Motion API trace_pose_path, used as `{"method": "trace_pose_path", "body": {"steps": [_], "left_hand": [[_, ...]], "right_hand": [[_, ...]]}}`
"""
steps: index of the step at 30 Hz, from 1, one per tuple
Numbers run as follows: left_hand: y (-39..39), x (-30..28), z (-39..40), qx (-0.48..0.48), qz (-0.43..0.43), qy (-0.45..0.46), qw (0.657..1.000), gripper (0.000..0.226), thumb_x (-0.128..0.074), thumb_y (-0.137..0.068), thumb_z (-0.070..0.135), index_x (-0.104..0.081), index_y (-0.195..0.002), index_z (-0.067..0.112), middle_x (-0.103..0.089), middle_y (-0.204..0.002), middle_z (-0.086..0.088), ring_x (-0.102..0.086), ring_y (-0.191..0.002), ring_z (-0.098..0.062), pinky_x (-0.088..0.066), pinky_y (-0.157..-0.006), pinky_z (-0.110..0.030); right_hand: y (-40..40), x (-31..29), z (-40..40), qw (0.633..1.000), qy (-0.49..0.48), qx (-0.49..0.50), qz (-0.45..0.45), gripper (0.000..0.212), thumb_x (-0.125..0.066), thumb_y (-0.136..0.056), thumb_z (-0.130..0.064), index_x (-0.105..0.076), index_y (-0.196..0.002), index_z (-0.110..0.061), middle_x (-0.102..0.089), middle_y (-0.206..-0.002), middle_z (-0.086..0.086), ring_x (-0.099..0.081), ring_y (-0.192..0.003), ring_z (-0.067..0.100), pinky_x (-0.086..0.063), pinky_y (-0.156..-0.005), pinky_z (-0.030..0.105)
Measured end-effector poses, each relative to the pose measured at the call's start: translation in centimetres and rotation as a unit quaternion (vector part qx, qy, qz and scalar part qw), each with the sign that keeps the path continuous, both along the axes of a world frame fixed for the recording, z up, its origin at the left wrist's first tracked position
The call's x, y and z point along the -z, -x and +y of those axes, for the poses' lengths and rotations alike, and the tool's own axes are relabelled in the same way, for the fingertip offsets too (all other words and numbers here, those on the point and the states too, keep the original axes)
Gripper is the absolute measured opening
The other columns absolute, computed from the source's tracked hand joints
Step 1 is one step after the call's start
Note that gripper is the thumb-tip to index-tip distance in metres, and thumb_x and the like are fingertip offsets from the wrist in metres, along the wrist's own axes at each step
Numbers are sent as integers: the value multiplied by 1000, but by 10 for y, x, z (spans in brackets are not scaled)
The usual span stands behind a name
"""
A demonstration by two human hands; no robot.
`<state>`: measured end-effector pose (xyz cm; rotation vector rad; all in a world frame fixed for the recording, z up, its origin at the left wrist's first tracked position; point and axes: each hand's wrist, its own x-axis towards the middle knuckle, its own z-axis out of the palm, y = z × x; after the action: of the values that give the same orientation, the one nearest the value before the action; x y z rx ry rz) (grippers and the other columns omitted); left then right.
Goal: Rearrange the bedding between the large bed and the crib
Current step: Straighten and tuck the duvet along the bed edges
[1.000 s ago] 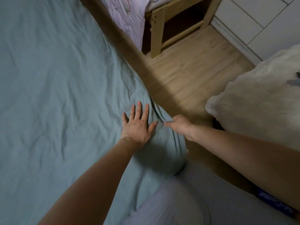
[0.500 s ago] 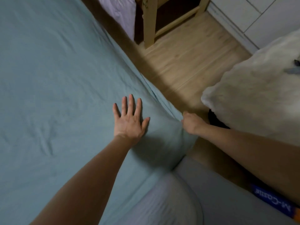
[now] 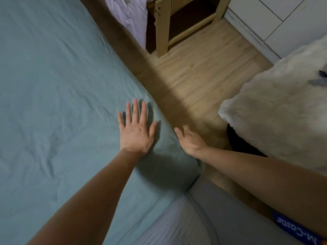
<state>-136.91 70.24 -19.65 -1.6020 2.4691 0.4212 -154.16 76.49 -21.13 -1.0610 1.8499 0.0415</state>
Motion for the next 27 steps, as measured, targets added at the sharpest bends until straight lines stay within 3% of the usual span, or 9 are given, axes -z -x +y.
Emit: {"method": "trace_pose_path", "body": {"steps": [1, 3, 5, 6, 8, 10, 13, 18, 27], "left_hand": [[2, 0, 6, 24, -41, -81, 996, 73, -18, -95, 59, 4, -153, 19, 10, -160, -8, 11, -147, -27, 7, -118, -49], [9, -14, 11, 121, -63, -225, 965, 78, -29, -95, 59, 4, -153, 18, 11, -160, -5, 11, -147, -24, 3, -120, -42], [12, -48, 10, 132, -15, -320, 938, 68, -40, -97, 48, -15, -153, 17, -9, -160, -6, -9, -147, -21, -9, -118, -31], [14, -66, 6, 129, -9, -333, 934, 61, -44, -98, 43, -27, -150, 16, -22, -157, -7, -22, -144, -22, -18, -115, -29], [17, -102, -7, 138, -45, -307, 941, 52, -45, -98, 40, -41, -143, 14, -40, -148, -9, -39, -135, -25, -32, -109, -32], [20, -135, -23, 126, -83, -259, 954, 50, -43, -98, 41, -43, -141, 15, -45, -144, -6, -42, -132, -23, -35, -108, -34], [28, -181, -49, 58, -71, -205, 974, 45, -41, -98, 40, -47, -137, 16, -49, -140, -4, -45, -129, -22, -38, -105, -34], [69, -242, -90, -5, -118, -182, 976, 40, -42, -98, 31, -53, -132, 11, -52, -136, -9, -50, -124, -27, -42, -101, -35], [173, -338, -177, -120, -59, -150, 980, 28, -43, -95, 31, -61, -108, 14, -61, -116, -6, -59, -105, -27, -48, -85, -35]], "right_hand": [[-5, -7, 1, 999, 33, -15, -25, 61, -26, -100, -47, -19, -150, -14, -21, -157, 10, -24, -143, 26, -19, -115, 33], [-4, -18, 2, 985, -66, -144, -63, 59, -35, -100, -42, -20, -150, -13, -24, -156, 9, -27, -142, 23, -21, -115, 29], [8, -47, 5, 929, -223, -294, -10, 38, -37, -101, -29, -50, -125, -4, -57, -124, 13, -58, -107, 27, -47, -88, 29], [16, -65, 0, 909, -243, -337, 24, 31, -38, -100, -26, -58, -101, -2, -62, -97, 12, -60, -81, 26, -48, -70, 29], [29, -102, -11, 918, -209, -336, 39, 37, -40, -98, -25, -61, -80, -1, -60, -81, 13, -58, -70, 29, -47, -65, 33], [36, -142, -29, 952, -90, -289, 48, 34, -39, -99, -22, -64, -92, 0, -61, -93, 10, -58, -84, 27, -46, -74, 34], [43, -196, -60, 971, 43, -232, 44, 25, -37, -99, -16, -55, -82, -12, -51, -94, 5, -49, -85, 19, -37, -75, 27], [95, -240, -108, 964, 83, -250, 46, 26, -42, -96, -14, -67, -104, -7, -64, -103, 8, -59, -99, 24, -44, -83, 27], [196, -327, -228, 942, 176, -284, 30, 23, -47, -91, -13, -65, -90, 2, -67, -91, 20, -64, -86, 33, -52, -78, 40]]}}
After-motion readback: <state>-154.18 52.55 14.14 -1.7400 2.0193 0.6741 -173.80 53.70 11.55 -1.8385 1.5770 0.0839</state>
